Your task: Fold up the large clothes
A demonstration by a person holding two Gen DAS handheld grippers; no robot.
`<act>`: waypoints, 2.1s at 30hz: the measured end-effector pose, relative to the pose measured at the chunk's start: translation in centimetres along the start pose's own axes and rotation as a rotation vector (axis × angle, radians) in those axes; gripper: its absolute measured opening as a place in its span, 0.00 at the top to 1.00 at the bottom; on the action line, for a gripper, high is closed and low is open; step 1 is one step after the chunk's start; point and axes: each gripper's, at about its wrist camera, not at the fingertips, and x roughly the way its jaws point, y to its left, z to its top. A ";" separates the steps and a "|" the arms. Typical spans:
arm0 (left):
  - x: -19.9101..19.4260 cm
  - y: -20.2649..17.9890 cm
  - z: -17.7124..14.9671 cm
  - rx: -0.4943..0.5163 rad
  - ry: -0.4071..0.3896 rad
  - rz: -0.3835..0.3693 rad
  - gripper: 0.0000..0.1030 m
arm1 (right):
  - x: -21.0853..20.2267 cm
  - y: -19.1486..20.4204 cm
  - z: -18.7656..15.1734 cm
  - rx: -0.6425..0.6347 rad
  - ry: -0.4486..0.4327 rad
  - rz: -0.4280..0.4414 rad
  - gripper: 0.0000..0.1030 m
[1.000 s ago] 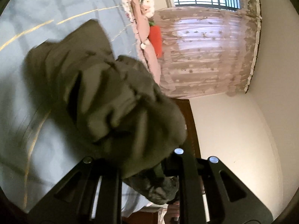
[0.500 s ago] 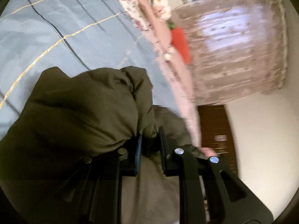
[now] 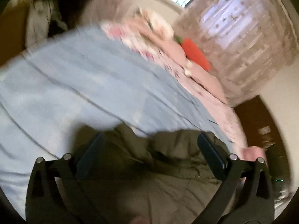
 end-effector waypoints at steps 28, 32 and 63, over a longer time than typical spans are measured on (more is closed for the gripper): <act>17.5 -12.5 -13.2 0.633 0.144 0.351 0.02 | 17.3 -2.7 -6.6 -0.499 0.185 -0.510 0.01; 18.5 -12.1 -13.8 0.633 0.145 0.346 0.02 | 17.8 -3.5 -7.0 -0.496 0.188 -0.500 0.01; 12.1 3.9 -11.2 0.451 0.133 0.317 0.02 | 9.1 -12.4 -6.5 -0.424 0.071 -0.495 0.01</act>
